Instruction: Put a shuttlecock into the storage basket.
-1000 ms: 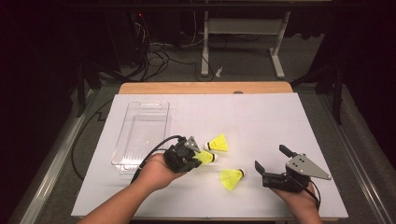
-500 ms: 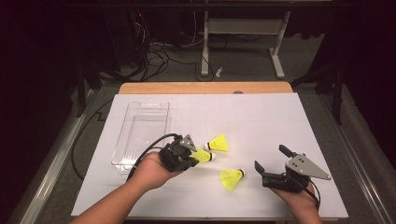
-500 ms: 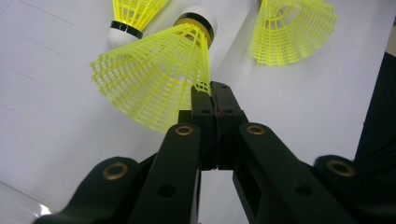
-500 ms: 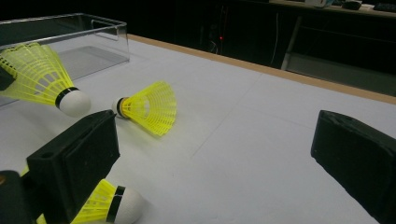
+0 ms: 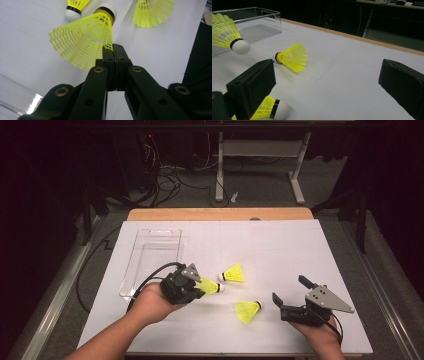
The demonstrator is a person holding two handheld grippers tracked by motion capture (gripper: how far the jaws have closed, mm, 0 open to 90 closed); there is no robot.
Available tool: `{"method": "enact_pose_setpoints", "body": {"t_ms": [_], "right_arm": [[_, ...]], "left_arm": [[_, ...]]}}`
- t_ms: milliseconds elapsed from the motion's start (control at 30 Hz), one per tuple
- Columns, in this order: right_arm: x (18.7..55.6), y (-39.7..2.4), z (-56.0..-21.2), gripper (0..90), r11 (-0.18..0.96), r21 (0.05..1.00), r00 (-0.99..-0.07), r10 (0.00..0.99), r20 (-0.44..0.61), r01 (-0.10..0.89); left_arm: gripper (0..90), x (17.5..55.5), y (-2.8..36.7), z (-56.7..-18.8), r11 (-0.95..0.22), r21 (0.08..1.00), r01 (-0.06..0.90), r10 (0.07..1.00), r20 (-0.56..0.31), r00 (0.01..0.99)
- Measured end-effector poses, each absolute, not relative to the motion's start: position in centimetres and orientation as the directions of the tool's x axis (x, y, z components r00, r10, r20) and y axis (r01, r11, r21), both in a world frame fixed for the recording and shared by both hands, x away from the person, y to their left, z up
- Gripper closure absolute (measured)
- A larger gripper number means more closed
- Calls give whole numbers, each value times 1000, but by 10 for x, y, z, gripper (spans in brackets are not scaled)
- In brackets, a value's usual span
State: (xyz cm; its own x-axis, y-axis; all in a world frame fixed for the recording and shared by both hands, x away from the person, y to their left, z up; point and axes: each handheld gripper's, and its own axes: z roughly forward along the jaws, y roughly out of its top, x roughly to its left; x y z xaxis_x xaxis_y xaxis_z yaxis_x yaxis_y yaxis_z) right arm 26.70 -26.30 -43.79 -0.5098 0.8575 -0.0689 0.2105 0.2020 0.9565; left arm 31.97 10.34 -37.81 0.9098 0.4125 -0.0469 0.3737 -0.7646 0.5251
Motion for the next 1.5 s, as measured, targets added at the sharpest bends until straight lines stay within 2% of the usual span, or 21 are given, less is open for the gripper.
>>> {"method": "enact_pose_setpoints", "body": {"t_ms": [833,1500], "right_arm": [[266,-262,-438,15,206,955,-513,856,-71,211],[267,-261,-438,15,208,955,-513,855,-73,212]], "left_arm": [[898,317,129,-357,-757,534,376,425,-34,904],[898,320,164,-340,-728,548,412,487,-9,873]]}}
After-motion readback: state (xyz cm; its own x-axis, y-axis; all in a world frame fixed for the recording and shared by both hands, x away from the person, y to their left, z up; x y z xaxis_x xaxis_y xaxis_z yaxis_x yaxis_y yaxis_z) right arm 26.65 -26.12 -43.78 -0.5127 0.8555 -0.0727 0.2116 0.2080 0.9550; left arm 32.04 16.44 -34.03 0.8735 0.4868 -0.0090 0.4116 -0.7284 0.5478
